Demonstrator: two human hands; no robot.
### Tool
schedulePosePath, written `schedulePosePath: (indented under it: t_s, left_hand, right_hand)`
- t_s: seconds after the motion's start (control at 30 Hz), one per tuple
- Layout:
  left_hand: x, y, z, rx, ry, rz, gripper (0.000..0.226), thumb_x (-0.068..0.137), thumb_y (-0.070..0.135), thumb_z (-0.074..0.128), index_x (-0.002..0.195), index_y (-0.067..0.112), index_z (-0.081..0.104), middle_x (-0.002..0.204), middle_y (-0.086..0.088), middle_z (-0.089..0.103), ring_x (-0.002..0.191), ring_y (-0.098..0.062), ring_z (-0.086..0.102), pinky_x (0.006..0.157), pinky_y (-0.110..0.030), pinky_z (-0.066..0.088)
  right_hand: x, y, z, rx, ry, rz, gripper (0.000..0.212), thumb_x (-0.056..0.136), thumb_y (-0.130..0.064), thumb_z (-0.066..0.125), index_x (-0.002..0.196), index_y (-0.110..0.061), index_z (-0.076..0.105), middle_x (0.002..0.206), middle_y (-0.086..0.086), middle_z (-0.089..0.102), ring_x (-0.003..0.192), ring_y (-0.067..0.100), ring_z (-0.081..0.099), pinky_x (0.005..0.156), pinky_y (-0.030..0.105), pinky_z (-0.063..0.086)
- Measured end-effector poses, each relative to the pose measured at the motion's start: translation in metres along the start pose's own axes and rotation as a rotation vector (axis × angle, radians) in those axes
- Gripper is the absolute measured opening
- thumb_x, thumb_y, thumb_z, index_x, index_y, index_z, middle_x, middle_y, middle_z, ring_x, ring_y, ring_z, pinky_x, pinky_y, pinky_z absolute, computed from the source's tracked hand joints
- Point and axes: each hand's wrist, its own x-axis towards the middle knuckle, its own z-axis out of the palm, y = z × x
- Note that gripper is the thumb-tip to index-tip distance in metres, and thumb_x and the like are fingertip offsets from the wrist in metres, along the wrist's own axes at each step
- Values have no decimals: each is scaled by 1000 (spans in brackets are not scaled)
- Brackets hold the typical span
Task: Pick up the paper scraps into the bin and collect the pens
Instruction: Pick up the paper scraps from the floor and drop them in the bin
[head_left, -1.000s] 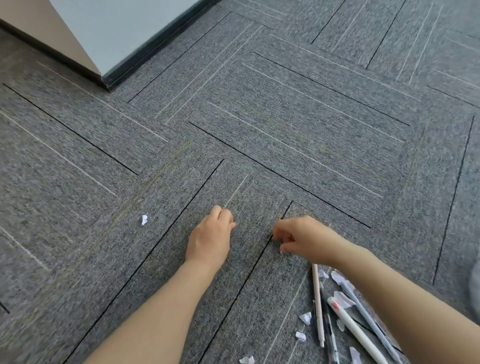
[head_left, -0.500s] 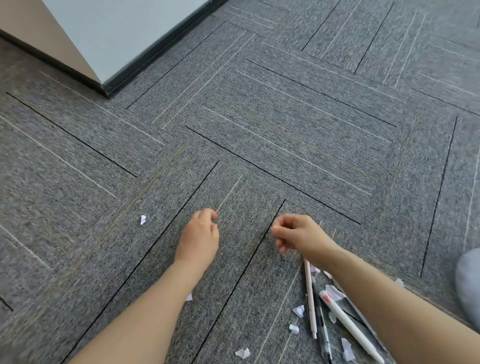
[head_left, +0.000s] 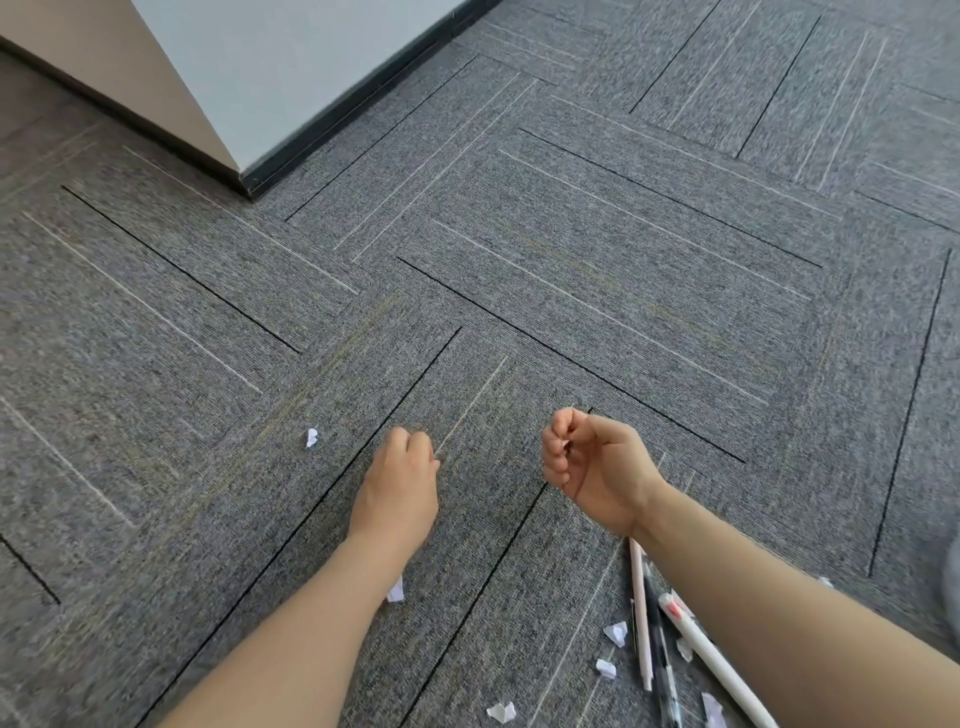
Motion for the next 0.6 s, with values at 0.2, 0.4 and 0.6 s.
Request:
schedulePosePath:
  t_s: [0.2, 0.4, 0.6]
  left_hand:
    - [0, -5, -8, -68, -18, -12, 2, 96, 17, 46, 95, 16, 47, 99, 0, 50, 74, -12, 50, 60, -24, 40]
    - [1, -39, -32, -270, 173, -223, 18, 95, 11, 46, 111, 10, 56, 108, -4, 54, 77, -8, 47, 55, -11, 32]
    - [10, -68, -46, -332, 223, -408, 29, 95, 12, 51, 123, 6, 48, 118, -13, 53, 86, -13, 44, 72, -23, 33]
  right_hand:
    - [13, 6, 17, -441, 93, 20, 31, 88, -7, 35, 61, -12, 51, 52, -1, 39, 48, 16, 26, 43, 25, 24]
    - [35, 39, 58, -1511, 17, -144, 11, 92, -18, 52, 93, -20, 63, 66, -10, 56, 50, 11, 50, 48, 28, 51]
    - [54, 51, 98, -1966, -474, -183, 42, 88, -45, 62, 124, -27, 50, 63, -6, 55, 63, 8, 59, 68, 34, 59]
